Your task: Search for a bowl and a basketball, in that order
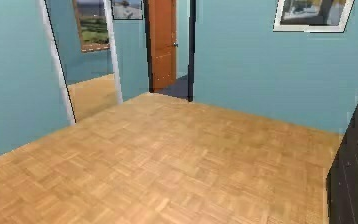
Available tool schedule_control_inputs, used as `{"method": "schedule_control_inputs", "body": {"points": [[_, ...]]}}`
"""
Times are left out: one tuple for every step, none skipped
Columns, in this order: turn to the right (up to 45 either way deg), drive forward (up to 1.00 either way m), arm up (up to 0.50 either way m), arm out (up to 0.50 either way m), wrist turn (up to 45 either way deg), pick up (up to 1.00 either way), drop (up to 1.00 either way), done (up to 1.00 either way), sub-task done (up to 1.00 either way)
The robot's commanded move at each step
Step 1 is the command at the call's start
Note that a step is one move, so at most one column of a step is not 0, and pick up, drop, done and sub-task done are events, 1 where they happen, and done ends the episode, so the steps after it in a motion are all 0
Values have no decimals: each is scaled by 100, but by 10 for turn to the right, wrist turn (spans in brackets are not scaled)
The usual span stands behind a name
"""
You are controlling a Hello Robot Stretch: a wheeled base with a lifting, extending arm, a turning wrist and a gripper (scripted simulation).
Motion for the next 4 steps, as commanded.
{"method": "schedule_control_inputs", "body": {"points": [[0, 100, 0, 0, 0, 0, 0, 0, 0], [0, 100, 0, 0, 0, 0, 0, 0, 0], [0, 100, 0, 0, 0, 0, 0, 0, 0], [-30, 0, 0, 0, 0, 0, 0, 0, 0]]}}
